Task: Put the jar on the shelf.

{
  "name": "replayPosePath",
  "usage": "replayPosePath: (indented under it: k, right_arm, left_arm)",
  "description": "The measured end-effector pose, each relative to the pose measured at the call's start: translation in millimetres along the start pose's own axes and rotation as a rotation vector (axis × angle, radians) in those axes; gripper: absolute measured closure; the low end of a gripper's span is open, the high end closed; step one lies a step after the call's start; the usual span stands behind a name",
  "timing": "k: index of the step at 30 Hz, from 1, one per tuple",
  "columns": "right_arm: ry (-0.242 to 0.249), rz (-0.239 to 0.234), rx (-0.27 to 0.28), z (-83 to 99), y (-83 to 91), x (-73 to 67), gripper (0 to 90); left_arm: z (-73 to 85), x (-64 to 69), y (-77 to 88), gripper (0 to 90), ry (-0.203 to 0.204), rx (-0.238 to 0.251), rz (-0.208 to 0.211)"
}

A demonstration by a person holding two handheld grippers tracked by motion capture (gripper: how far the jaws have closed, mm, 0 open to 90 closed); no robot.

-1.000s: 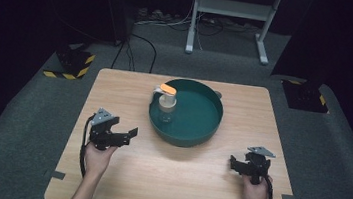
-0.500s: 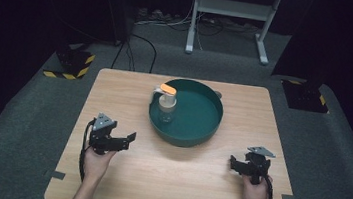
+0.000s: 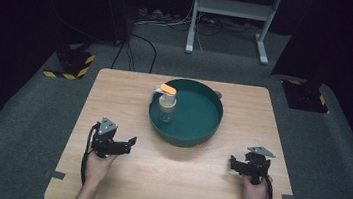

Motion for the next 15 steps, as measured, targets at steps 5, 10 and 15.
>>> replayPosePath:
  k: [5, 10, 15]
  right_arm:
    - [0.0, 0.0, 0.0, 0.0, 0.0, 0.0, 7.6]
    - [0.0, 0.0, 0.0, 0.0, 0.0, 0.0, 7.6]
    - [0.0, 0.0, 0.0, 0.0, 0.0, 0.0, 7.6]
  left_arm:
    - [5.4, 0.0, -3.4, 11.3, -0.002, -0.008, -0.008]
    - [11.3, -1.1, -6.6, 11.3, -0.002, -0.017, -0.023]
    - [18.5, -2.4, -11.1, 11.4, 0.001, -0.031, -0.034]
Point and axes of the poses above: each handheld gripper's, and its own axes: y roughly backward along the jaws, z roughly out of its underside, x roughly to its right, the point moved 9 cm from there along -y, roughly forward along the jaws, and after that the axes turned 4 degrees about -z, right-handed, at the moved point
